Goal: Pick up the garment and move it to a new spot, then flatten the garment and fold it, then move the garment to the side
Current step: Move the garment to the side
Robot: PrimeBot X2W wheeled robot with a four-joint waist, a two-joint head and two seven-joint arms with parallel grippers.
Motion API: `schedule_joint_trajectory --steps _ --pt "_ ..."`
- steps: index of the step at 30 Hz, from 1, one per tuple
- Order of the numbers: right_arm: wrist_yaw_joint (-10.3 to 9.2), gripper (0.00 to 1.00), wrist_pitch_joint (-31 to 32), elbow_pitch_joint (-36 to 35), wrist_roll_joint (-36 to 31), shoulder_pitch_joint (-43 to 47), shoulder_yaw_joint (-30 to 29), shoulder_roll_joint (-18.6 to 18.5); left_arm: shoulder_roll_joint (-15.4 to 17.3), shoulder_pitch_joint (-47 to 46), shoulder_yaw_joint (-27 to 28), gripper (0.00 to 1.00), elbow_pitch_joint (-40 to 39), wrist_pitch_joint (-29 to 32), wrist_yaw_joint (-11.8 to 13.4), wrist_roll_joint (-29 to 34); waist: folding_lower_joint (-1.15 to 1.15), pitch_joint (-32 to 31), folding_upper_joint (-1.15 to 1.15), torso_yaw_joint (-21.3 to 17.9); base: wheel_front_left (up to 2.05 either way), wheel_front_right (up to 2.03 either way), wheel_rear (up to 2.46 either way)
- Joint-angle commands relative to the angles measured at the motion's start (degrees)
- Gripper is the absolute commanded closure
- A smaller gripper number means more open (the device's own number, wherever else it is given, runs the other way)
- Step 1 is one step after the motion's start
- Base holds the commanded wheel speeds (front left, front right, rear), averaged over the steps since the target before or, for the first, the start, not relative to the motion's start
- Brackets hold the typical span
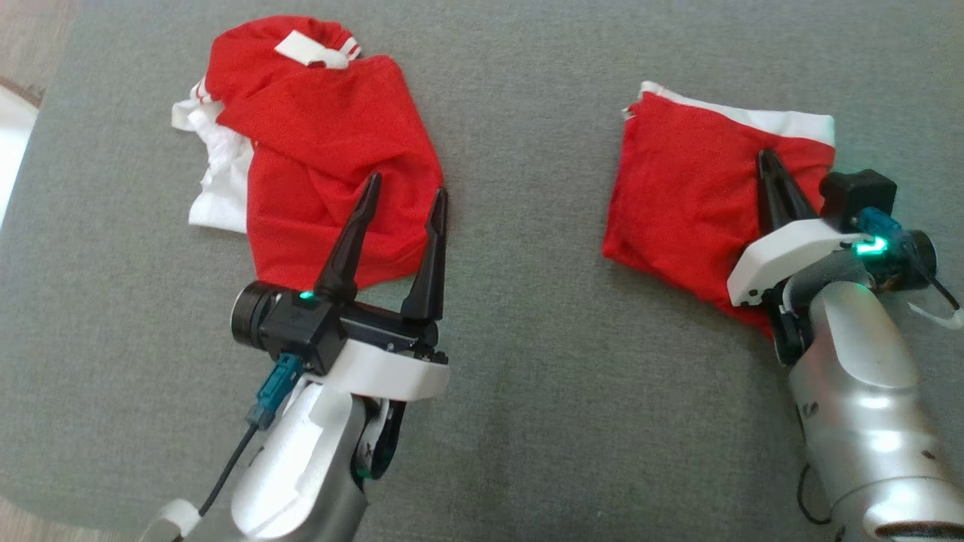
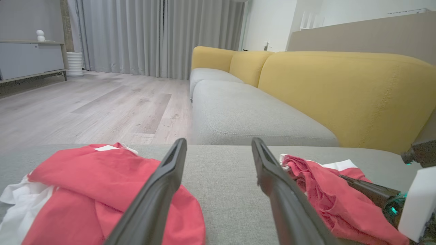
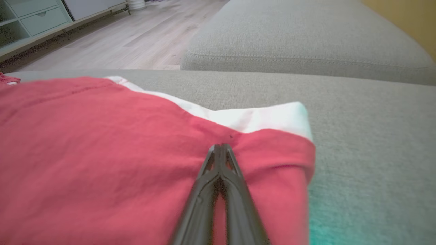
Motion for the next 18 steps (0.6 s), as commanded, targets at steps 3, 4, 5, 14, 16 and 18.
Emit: schedule_joint_trajectory --steps 3,4,5,14,16,18 --pt "-0.04 1.00 -1.70 2.58 -1.22 -2.39 0.23 0.37 0.28 -2.14 1.51 0.00 -1.92 -0.54 0.46 -0.42 -0.02 0.39 0.00 0.48 0.00 0.00 0.00" --pt "-0.04 1.00 -2.18 3.26 -1.58 -2.85 0.25 0.39 0.28 -2.21 1.60 0.00 -1.80 -0.54 0.53 -0.41 -0.02 0.25 0.00 0.37 0.00 0.00 0.00" --pt "-0.04 1.00 -2.60 3.53 -1.69 -3.32 0.37 0.41 0.28 -2.23 1.71 0.00 -1.65 -0.54 0.60 -0.36 -0.02 0.03 0.00 0.19 0.00 0.00 0.00" --pt "-0.04 1.00 -3.35 -2.31 9.91 -2.99 16.49 0.46 0.28 -1.85 1.65 0.00 -1.01 -0.54 0.67 -0.63 -0.02 -1.94 0.00 -0.58 0.00 0.00 0.00" --pt "-0.04 1.00 -3.35 -1.04 11.05 -2.26 19.67 0.47 0.28 -1.81 1.43 0.00 -1.02 -0.54 0.69 -0.77 -0.02 -2.10 0.00 -0.36 0.00 0.00 0.00" --pt "-0.04 1.00 -2.82 1.70 11.29 -1.89 22.19 0.47 0.28 -1.79 1.35 0.00 -1.11 -0.54 0.74 -0.90 -0.02 -2.16 0.00 -0.09 0.00 0.00 0.00"
